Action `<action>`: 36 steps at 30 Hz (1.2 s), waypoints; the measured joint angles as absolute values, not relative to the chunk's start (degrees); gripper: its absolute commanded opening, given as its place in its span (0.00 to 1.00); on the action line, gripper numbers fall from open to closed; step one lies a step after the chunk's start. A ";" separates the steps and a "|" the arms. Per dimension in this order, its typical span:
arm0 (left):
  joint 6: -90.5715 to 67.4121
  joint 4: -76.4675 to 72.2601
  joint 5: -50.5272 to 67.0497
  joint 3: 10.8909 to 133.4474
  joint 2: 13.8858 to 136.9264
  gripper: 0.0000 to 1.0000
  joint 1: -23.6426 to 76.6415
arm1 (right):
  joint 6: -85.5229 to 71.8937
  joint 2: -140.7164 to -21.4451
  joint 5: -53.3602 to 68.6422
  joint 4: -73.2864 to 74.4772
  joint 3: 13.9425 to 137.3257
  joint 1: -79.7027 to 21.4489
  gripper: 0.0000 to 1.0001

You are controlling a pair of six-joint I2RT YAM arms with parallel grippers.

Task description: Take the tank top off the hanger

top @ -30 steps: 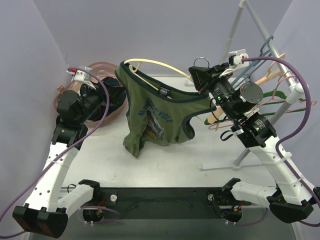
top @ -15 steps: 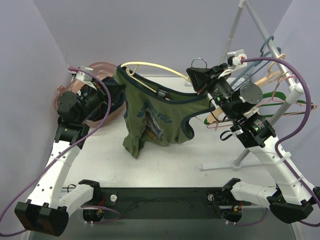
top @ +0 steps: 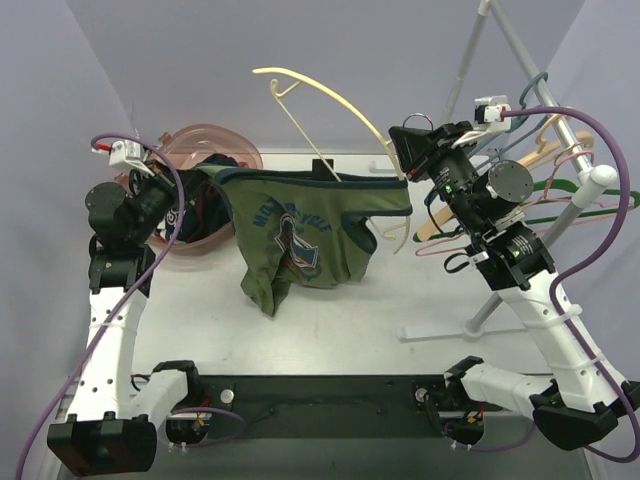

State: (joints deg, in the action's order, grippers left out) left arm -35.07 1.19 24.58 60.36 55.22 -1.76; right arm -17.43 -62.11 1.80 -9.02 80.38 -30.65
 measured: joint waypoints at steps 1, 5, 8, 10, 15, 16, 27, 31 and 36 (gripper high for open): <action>-35.46 1.76 24.75 60.36 55.35 0.00 -2.39 | -18.00 -62.08 2.04 -9.50 80.27 -30.72 0.00; -37.04 3.05 27.20 60.27 55.83 0.00 -2.96 | -19.77 -62.08 2.98 -11.55 79.64 -30.72 0.00; -38.17 0.03 30.00 58.22 55.27 0.00 -3.09 | -21.71 -62.22 3.60 -14.63 78.65 -30.72 0.00; -38.59 -1.43 32.14 56.21 54.63 0.00 -3.16 | -23.22 -62.61 3.75 -17.30 78.06 -30.72 0.00; -38.87 -4.38 37.52 51.24 53.12 0.00 -3.22 | -26.57 -66.19 4.60 -28.16 77.78 -30.68 0.00; -38.92 -4.93 38.54 50.17 52.64 0.00 -3.22 | -27.14 -67.22 4.78 -30.57 77.69 -30.65 0.00; -41.19 -9.13 50.22 43.92 50.46 0.00 -3.44 | -30.06 -76.42 8.32 -43.11 78.61 -30.39 0.00; -37.36 -4.40 49.34 44.14 49.60 0.00 -2.85 | -30.37 -77.06 8.54 -42.15 80.38 -30.39 0.00; -29.95 9.80 41.54 50.85 51.13 0.00 -0.51 | -29.54 -76.42 9.43 -38.57 85.32 -30.41 0.00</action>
State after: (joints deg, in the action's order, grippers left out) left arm -29.95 9.80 41.54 50.85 51.13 -0.51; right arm -29.54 -76.42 9.43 -38.57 85.32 -30.41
